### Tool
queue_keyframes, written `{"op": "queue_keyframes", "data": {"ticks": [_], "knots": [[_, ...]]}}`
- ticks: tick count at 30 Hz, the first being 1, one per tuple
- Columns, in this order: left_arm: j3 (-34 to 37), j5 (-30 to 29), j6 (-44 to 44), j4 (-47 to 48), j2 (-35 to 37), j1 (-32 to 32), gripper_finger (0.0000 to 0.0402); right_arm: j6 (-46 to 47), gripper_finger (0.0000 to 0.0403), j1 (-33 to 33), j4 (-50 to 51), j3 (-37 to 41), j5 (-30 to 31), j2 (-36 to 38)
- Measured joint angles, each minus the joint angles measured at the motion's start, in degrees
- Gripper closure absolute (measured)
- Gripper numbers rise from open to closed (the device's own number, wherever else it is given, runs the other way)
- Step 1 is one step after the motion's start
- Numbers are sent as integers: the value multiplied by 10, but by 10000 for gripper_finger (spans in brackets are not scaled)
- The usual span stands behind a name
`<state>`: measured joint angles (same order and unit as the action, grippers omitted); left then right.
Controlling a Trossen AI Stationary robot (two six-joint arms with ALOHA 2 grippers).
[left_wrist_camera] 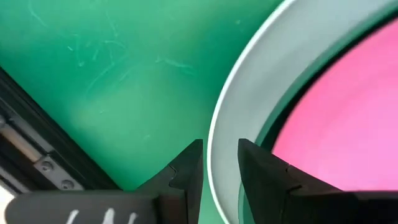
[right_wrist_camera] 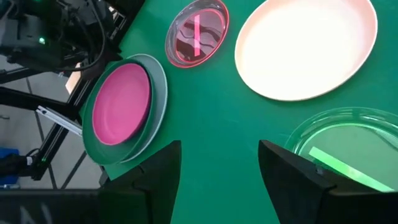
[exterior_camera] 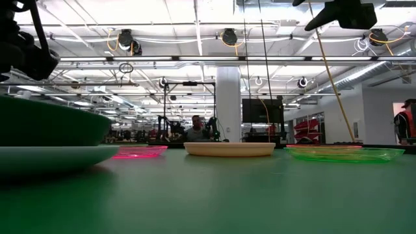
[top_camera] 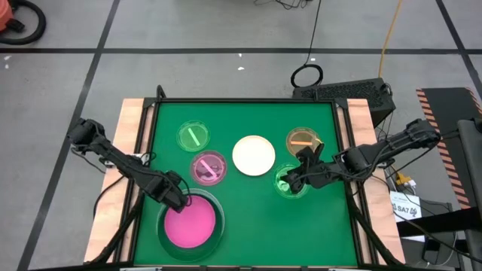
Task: Stack plastic plates
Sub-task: Stack the white plate on top of the medium pink plate
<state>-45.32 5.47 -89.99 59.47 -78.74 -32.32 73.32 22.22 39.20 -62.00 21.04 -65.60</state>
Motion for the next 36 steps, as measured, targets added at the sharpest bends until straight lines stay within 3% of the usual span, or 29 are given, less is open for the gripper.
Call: {"op": "queue_keyframes", "data": {"ticks": [13, 21, 25, 29, 36], "knots": [[-13, -71, -1, 5, 2, -2, 293, 3, 195, -48, -9, 0, -3, 0], [-100, -187, 64, 6, 2, 4, 293, 20, 195, -188, 59, 0, -76, -6], [-148, -253, 58, 43, 2, 14, 293, -71, 195, -266, 78, 0, -109, -26], [-194, -262, 42, 81, 2, 30, 293, -153, 195, -317, 58, 0, -111, -62], [-239, -300, 44, 121, 3, 44, 293, -261, 195, -399, 25, 0, -193, -155]]}}
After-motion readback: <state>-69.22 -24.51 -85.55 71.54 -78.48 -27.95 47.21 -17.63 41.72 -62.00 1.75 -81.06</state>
